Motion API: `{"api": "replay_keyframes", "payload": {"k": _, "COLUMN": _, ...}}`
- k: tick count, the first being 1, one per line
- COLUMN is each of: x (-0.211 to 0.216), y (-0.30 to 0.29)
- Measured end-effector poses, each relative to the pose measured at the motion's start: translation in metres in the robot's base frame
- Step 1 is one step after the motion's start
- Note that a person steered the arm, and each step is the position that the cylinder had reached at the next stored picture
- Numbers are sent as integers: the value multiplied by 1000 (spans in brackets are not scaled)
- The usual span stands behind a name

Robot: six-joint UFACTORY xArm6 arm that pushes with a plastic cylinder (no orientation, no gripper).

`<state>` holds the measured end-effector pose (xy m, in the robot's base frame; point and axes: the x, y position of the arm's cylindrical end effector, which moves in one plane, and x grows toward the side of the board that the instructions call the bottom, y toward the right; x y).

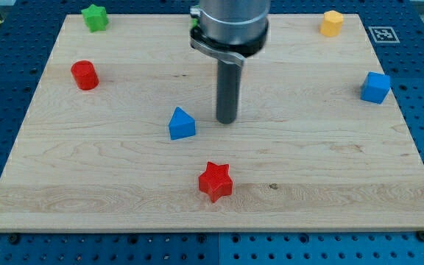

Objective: Move the blue triangle to the bottom left

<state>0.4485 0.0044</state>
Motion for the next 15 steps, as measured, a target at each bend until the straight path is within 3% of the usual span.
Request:
{"api": "replay_keyframes", "payload": {"k": 2, "x": 13, "y": -97}}
{"api": "replay_keyframes", "payload": {"k": 3, "x": 23, "y": -101}}
{"api": "replay_keyframes", "payload": {"k": 5, "x": -1, "y": -59}}
{"api": "replay_keyframes", "payload": {"k": 9, "x": 81, "y": -93}}
{"api": "replay_keyframes", "payload": {"k": 12, "x": 105, "y": -79}}
{"api": "replay_keyframes", "payload": {"k": 15, "x": 125, "y": -147}}
